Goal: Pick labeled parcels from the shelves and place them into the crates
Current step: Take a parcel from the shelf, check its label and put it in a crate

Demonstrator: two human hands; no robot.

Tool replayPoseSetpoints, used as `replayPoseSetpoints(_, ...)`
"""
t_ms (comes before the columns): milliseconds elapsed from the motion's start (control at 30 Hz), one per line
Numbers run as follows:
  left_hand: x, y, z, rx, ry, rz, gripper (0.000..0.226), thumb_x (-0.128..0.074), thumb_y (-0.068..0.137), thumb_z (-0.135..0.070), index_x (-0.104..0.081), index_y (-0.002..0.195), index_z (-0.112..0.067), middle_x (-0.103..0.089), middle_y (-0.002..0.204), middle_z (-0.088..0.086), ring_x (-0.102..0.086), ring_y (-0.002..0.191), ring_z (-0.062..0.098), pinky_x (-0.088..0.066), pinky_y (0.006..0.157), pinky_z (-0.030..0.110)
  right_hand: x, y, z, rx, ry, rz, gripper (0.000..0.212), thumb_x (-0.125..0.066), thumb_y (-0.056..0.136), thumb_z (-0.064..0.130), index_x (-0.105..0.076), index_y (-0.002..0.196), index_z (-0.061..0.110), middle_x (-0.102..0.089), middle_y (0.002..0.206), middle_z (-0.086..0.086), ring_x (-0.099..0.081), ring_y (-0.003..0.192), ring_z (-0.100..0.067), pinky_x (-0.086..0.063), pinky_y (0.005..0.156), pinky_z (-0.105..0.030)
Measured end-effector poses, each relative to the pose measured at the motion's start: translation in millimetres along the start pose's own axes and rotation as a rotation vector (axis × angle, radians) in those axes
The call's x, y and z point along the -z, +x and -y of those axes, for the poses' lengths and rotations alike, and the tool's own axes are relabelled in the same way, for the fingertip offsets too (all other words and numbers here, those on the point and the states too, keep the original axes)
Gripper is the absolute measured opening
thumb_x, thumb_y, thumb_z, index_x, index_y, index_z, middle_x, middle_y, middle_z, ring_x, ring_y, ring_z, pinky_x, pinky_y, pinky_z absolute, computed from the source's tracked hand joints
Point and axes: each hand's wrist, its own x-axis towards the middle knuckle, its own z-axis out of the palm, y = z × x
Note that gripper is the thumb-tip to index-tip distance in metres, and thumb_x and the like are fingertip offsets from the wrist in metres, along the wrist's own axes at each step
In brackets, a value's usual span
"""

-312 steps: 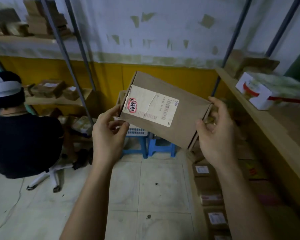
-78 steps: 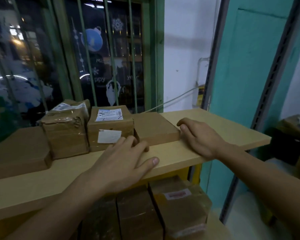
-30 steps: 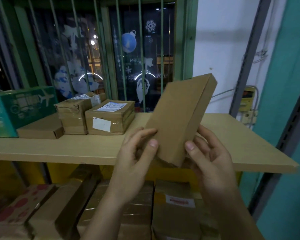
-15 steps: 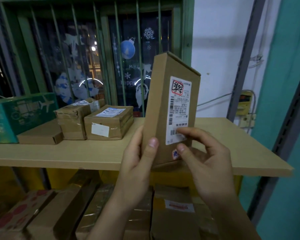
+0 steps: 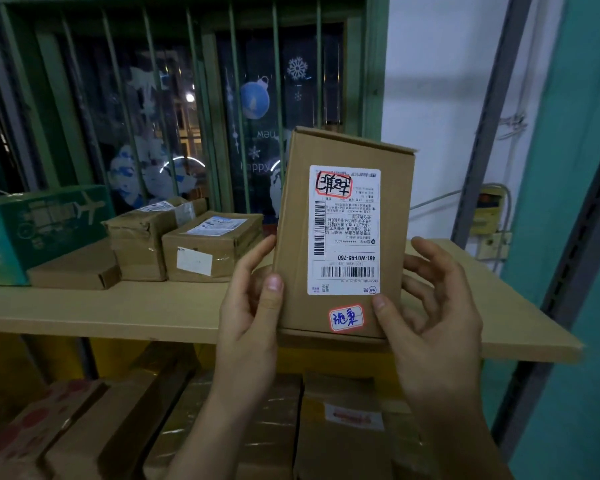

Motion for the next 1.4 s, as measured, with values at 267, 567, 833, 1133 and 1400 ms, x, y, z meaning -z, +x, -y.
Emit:
replayPoseSetpoints(267, -3.6, -2.3, 3.5, -0.025, 0.030, -0.036, 0.045, -0.052, 0.101, -0.029, -0.042, 0.144, -0.030, -0.071, 0.120, -0.007, -0.068, 0.111, 0.015, -0.059, 0.090, 0.035, 4.4, -8.1, -5.4, -0.070, 0.054, 0.177, 0.085, -0.066, 0.091, -0.001, -0.028, 0.152, 0.045, -0.063, 0.132, 0.019, -0.067, 0.116, -0.007, -0.060, 0.087, -0.027)
replayPoseSetpoints(567, 40.7, 21.2, -20.5, -0.048, 0.028, -0.211, 0.056, -0.055, 0.103, -0.019, -0.033, 0.150, -0.041, -0.069, 0.120, -0.019, -0.071, 0.102, 0.010, -0.060, 0.076, 0.027, 25.5, 13.0, 10.6, -0.062, 0.033, 0.217, 0.033, -0.064, 0.091, -0.001, -0.064, 0.118, 0.018, -0.073, 0.102, 0.013, -0.074, 0.087, -0.005, -0.057, 0.062, -0.016)
replayPoseSetpoints(833, 104.0, -5.1, -19.8, -0.017, 0.102, -0.508, 0.030, -0.062, 0.094, -0.033, -0.058, 0.122, -0.044, -0.066, 0.127, 0.002, -0.066, 0.116, 0.027, -0.053, 0.096, 0.061, -20.9, -19.4, -2.3, -0.196, 0.213, 0.250, 0.064, -0.088, 0.063, 0.040, -0.057, 0.112, 0.015, -0.073, 0.116, -0.005, -0.073, 0.106, -0.019, -0.060, 0.080, -0.026)
replayPoseSetpoints(1133, 203.2, -64.5, -65.9, 0.114, 0.018, -0.626, 0.018, -0.060, 0.100, -0.016, -0.061, 0.115, -0.027, -0.074, 0.110, 0.001, -0.071, 0.103, 0.025, -0.055, 0.088, 0.061, -101.8, -87.9, 9.3, -0.266, 0.169, 0.502, 0.053, -0.064, 0.093, 0.008, -0.051, 0.136, 0.037, -0.075, 0.110, 0.004, -0.075, 0.083, -0.022, -0.059, 0.060, -0.029)
replayPoseSetpoints(1400, 278.8, -143.8, -112.6, 0.109, 0.276, -0.630, 0.050, -0.064, 0.095, -0.020, -0.048, 0.139, -0.038, -0.075, 0.112, -0.007, -0.072, 0.107, 0.022, -0.058, 0.089, 0.058, -158.3, -144.8, 38.8, -0.311, 0.187, 0.494, 0.022, -0.064, 0.095, 0.010, -0.065, 0.112, 0.024, -0.075, 0.106, 0.011, -0.073, 0.093, -0.008, -0.059, 0.072, -0.030)
